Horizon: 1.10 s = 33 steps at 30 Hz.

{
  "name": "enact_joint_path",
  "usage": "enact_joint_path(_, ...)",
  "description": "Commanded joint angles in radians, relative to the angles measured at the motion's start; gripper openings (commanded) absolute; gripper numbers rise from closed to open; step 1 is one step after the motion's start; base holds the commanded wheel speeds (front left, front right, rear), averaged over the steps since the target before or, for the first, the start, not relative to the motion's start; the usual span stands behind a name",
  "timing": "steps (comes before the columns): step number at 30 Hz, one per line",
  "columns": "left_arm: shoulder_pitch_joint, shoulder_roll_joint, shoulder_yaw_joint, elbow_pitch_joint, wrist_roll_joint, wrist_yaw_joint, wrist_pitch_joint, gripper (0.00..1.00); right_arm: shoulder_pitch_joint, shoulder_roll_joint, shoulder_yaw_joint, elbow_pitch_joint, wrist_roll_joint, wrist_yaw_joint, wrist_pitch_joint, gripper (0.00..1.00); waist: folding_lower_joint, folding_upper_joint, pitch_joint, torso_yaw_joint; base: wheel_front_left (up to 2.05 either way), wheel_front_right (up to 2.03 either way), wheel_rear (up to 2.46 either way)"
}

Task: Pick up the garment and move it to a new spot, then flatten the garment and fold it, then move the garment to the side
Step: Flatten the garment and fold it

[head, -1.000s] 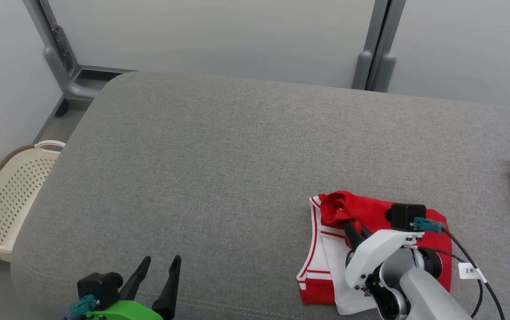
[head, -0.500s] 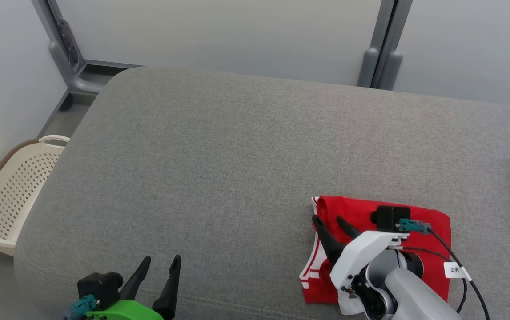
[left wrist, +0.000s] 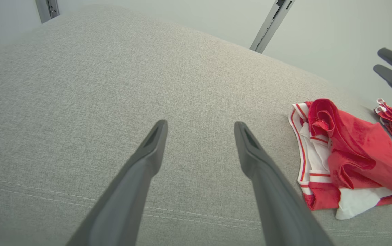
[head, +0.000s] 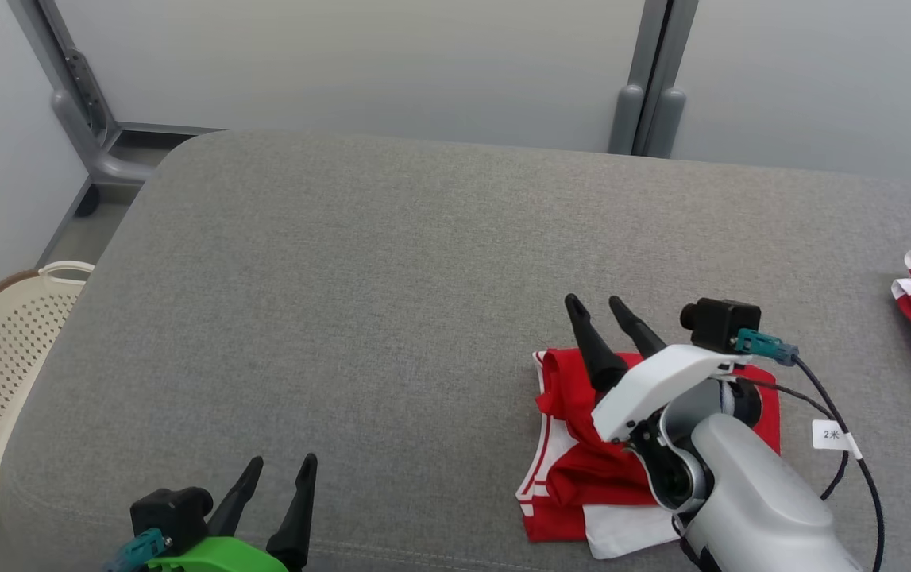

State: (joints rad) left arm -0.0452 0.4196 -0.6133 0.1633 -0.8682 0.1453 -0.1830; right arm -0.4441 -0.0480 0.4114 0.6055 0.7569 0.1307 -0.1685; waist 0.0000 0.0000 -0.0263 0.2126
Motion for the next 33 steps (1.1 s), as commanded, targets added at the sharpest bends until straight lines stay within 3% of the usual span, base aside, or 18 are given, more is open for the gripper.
enact_joint_path(1,0.01,0.002,0.004,0.0,-0.001,0.004,-0.006,1.0,-0.008,-0.005,-0.028,0.001,-0.052,0.0,0.008,1.0,0.0,0.0,-0.005,-0.013,0.0,0.0,0.0)
enact_joint_path(6,0.014,-0.003,0.003,0.0,-0.004,0.006,-0.012,1.0,0.047,-0.004,-0.168,-0.062,-0.323,0.0,0.096,1.0,0.0,0.0,-0.009,-0.035,0.0,0.0,0.0)
enact_joint_path(12,0.015,-0.006,0.006,0.002,-0.007,0.004,-0.019,1.0,0.208,-0.007,-0.227,-0.322,-0.509,0.0,0.331,1.0,0.0,0.0,-0.007,-0.056,0.0,0.0,0.0)
enact_joint_path(14,0.013,-0.009,0.005,0.003,-0.008,0.0,-0.021,1.0,0.297,-0.011,-0.242,-0.466,-0.539,0.0,0.434,1.0,0.0,0.0,-0.004,-0.064,0.0,0.0,0.0)
enact_joint_path(20,0.001,-0.013,0.002,0.012,-0.009,-0.004,-0.024,1.0,0.433,-0.007,-0.258,-0.654,-0.553,0.0,0.558,1.0,0.0,0.0,0.003,-0.074,0.0,0.0,0.0)
enact_joint_path(26,-0.011,-0.017,-0.004,0.019,-0.006,-0.01,-0.024,1.0,0.484,-0.005,-0.262,-0.694,-0.559,0.0,0.581,1.0,0.0,0.0,0.009,-0.074,0.0,0.0,0.0)
enact_joint_path(33,-0.023,-0.018,-0.013,0.027,-0.005,-0.016,-0.017,1.0,0.496,-0.004,-0.261,-0.644,-0.548,0.0,0.561,1.0,0.0,0.0,0.01,-0.059,0.0,0.0,0.0)
